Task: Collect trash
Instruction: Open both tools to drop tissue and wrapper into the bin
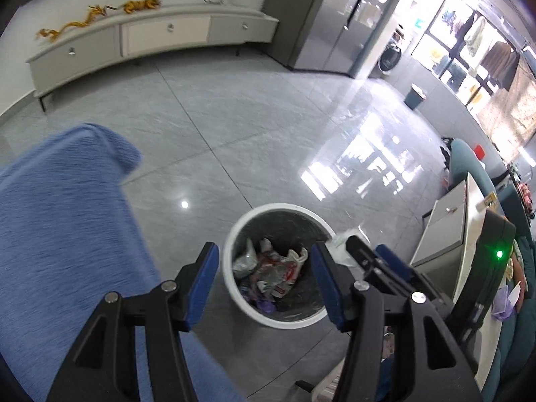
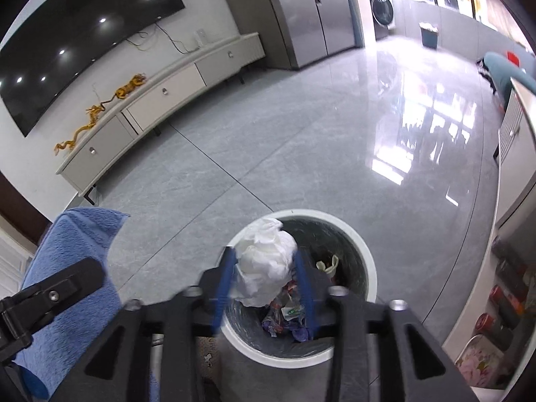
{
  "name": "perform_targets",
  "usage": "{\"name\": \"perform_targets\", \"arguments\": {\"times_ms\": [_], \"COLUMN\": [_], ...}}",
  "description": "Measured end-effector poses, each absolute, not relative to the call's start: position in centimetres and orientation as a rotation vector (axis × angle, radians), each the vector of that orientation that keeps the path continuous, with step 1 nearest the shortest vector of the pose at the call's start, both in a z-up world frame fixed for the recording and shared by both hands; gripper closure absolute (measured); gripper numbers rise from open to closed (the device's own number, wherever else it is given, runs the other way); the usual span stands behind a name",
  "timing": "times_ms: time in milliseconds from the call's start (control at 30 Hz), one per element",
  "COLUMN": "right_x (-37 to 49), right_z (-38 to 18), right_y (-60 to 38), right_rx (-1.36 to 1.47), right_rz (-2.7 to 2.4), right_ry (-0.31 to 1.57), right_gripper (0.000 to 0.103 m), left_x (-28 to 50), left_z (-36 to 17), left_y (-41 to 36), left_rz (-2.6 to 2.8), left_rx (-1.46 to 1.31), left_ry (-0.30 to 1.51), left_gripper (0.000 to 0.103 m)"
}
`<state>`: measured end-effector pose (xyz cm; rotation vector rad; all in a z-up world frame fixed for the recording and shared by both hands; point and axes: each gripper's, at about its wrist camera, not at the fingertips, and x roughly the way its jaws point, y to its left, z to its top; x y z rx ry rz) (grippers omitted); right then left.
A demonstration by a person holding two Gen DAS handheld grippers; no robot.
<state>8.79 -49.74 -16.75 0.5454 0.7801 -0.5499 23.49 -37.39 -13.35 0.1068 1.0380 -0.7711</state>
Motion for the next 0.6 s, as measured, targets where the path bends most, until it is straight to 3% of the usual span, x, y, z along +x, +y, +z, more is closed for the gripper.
{"name": "perform_targets", "arguments": {"times_ms": [400,600], "right_x": [7.9,6.8], "right_z": [-13.3,-10.3], "right_y": [-48.7,-46.1], "right_rx": [0.545,0.513], "right_rz": [-0.466,-0.41], "right_ry": [0.728,0.689], "right_gripper": [0.052,0.052], "left_x": [20.7,18.5], "left_z": [-7.3,-4.8], "left_y": [-28.1,-22.9], "left_rz": [-0.662,-0.594], "left_rx": [0.089,0.114], "left_ry": [0.907,0.843], "left_gripper": [0.047,0.042]}}
